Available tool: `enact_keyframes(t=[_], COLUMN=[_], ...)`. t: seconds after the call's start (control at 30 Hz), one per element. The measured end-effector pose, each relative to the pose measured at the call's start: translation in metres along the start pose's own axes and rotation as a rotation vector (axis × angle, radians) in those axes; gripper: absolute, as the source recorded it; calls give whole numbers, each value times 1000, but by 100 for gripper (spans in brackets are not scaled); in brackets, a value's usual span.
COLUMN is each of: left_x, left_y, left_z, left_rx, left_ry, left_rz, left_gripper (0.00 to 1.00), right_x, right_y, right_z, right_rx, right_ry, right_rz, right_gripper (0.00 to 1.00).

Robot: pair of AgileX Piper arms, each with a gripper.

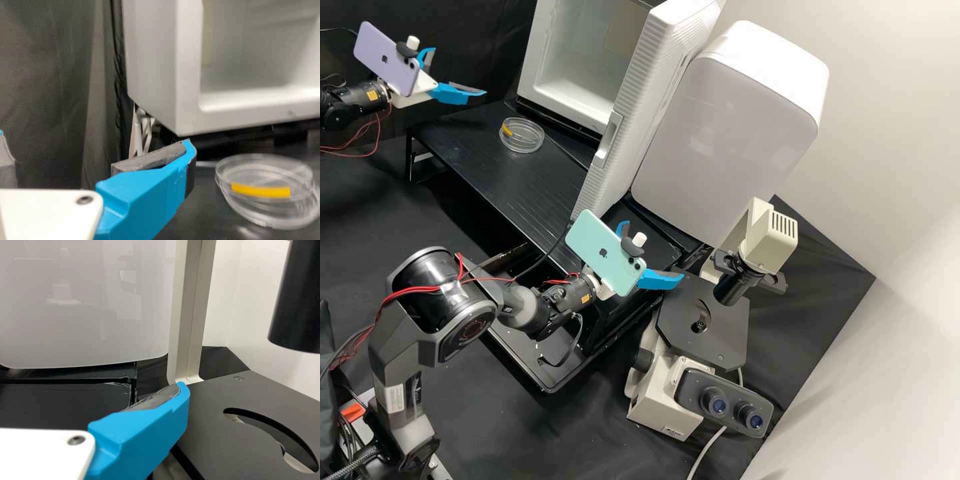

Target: Place the petri dish in the incubator

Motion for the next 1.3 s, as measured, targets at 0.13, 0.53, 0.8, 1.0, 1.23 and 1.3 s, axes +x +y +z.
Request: enact_keyframes(t=[0.13,0.53,0.8,1.0,1.23,1.3], left_x=[-11,-36,-49,-45,-40,-36], left_y=[11,2,-10,-23,-33,-34], left_z=[-1,44,70,72,69,70], left_rx=[-43,-37,-20,-3,-2,-22], left_ry=[-28,-264,-381,-378,-357,-352], left_rz=[33,-13,-63,-113,-166,-178], left_gripper=[100,100,100,100,100,100], right_x=[0,0,0,0,0,0], right_y=[0,0,0,0,0,0], right_z=[0,0,0,0,0,0], right_rx=[0,0,0,0,0,0], right_ry=[0,0,0,0,0,0], right_rz=[0,0,0,0,0,0], right_gripper=[100,100,100,100,100,100])
